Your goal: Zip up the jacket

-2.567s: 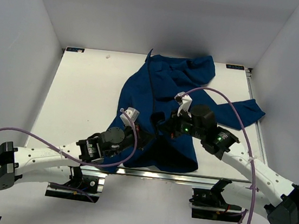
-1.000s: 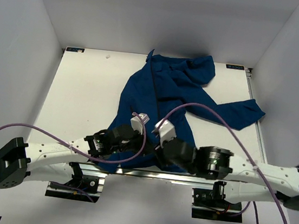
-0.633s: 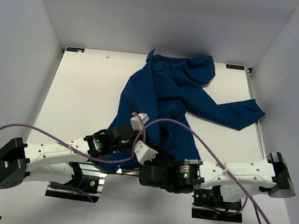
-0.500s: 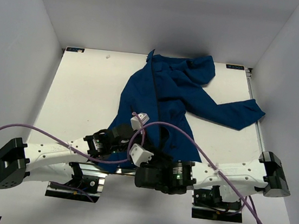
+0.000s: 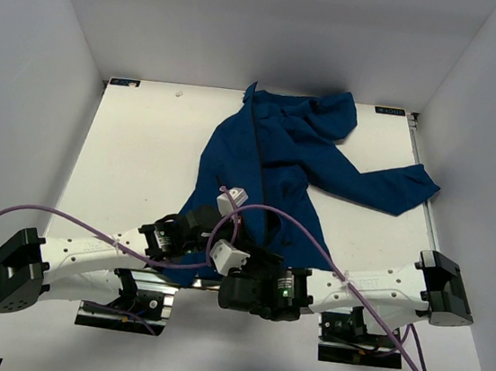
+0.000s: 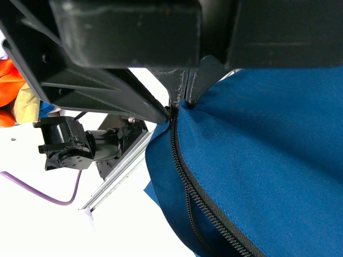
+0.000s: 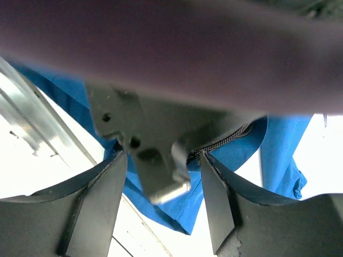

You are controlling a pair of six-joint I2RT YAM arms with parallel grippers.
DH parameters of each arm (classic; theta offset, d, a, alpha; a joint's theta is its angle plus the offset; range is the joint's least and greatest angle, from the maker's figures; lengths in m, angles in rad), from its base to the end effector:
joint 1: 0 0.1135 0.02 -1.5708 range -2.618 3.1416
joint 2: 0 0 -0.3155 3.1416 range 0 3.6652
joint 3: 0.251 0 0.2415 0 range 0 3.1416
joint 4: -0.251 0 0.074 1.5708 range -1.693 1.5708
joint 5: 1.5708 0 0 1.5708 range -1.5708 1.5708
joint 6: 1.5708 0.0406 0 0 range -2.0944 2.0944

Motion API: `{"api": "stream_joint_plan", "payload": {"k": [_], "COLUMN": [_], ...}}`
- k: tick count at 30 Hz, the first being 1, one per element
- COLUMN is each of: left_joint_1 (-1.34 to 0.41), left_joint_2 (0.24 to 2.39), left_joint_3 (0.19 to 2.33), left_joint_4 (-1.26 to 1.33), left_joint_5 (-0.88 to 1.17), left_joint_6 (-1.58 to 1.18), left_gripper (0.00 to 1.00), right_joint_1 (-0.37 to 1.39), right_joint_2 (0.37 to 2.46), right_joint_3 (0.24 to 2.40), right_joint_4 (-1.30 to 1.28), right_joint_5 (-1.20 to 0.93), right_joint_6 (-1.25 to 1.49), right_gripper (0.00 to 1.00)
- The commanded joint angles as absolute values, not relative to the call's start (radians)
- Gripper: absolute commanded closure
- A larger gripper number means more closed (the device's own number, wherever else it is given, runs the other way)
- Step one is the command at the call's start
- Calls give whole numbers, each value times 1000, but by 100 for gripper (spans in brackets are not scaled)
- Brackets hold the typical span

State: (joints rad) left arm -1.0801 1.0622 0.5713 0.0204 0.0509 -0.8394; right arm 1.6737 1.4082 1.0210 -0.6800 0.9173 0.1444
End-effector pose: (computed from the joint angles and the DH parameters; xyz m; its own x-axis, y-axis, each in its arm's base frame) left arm 0.0939 -0.1801 0.2798 -0.8142 -0.0534 -0.5782 0.4436 0.5852 -0.6788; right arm 0.0058 0.2578 0.3056 -0.0037 -0.8163 -0.5776 -0.6503 0.4407 -0.6187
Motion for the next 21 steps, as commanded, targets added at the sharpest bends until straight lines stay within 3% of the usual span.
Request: {"api": "stream_joint_plan", "payload": {"k": [1, 5, 12, 16, 19, 21], "left_joint_1": [-1083, -1083, -1083, -1083, -1083, -1083], "left_joint_2": [1046, 1035, 1034, 1034, 1035, 1034], "left_joint_3": [609, 604, 607, 604, 604, 601], "left_joint_4": [28, 29, 20, 15, 8, 9], "left_joint_5": [80, 72, 69, 63, 63, 64], "left_joint_6": [-847, -850, -845, -845, -841, -833], "left_gripper": [100, 100, 100, 100, 100, 100], "right_joint_1": [1664, 1658, 1657, 1657, 1657, 1654], "right_joint_2": [1431, 1453, 1470, 1459, 1428, 1396], "right_joint_3": [1008, 1003, 1022, 1029, 1017, 1002], "right_joint_4": [-722, -775, -847, -864, -821, -784], "right_joint_5": [954, 988, 1029, 1019, 970, 940], "right_joint_6": [147, 199, 275, 293, 255, 232], "right_gripper": [37, 39, 52, 69, 91, 100]}}
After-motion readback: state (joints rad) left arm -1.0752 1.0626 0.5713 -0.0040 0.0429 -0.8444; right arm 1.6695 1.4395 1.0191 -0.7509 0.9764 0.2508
